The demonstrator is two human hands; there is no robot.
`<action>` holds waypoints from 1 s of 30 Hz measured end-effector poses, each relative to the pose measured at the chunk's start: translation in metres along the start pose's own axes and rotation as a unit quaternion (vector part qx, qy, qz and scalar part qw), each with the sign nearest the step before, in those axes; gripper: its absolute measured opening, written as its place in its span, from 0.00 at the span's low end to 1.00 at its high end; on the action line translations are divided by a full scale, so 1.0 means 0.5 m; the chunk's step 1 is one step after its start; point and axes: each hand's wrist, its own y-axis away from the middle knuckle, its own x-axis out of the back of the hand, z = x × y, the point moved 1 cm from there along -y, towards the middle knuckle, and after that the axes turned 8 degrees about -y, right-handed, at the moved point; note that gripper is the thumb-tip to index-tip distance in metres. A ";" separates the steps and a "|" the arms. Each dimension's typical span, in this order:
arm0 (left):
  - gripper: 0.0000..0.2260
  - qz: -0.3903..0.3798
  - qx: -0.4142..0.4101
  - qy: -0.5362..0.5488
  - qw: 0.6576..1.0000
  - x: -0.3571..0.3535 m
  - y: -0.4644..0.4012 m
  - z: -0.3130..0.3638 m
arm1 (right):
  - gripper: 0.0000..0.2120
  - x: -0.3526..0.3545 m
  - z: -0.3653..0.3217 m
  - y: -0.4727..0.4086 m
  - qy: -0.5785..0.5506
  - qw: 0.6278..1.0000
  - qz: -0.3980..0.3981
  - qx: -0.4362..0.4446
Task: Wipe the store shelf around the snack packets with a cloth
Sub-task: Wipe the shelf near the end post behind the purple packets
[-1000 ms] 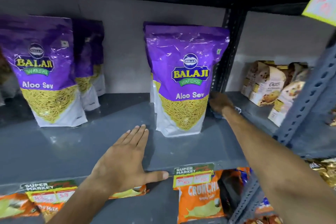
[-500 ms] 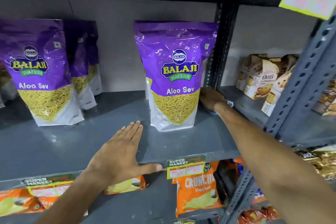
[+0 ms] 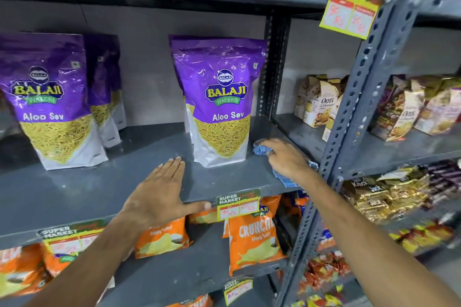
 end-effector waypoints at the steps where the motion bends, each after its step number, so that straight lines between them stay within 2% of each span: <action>1: 0.60 -0.001 -0.001 -0.001 1.000 0.000 -0.001 0.000 | 0.25 -0.003 0.000 0.010 -0.005 1.000 -0.005 0.009; 12: 0.62 0.001 -0.008 -0.004 1.000 -0.009 -0.008 -0.008 | 0.25 -0.007 -0.051 0.048 0.018 0.998 -0.042 0.036; 17: 0.62 0.010 -0.007 0.001 1.000 -0.012 -0.008 -0.009 | 0.27 0.015 -0.056 0.070 -0.020 0.997 -0.067 0.032; 21: 0.63 0.013 -0.005 0.001 1.000 -0.017 -0.012 -0.011 | 0.24 0.024 -0.054 0.098 -0.080 0.996 -0.049 0.013; 27: 0.63 0.007 -0.006 -0.002 1.000 -0.012 -0.008 -0.009 | 0.26 -0.005 -0.114 0.122 -0.030 0.999 -0.009 -0.023; 30: 0.60 0.006 -0.006 -0.018 1.000 -0.007 0.003 -0.006 | 0.23 -0.020 -0.158 0.153 -0.015 1.000 0.012 -0.024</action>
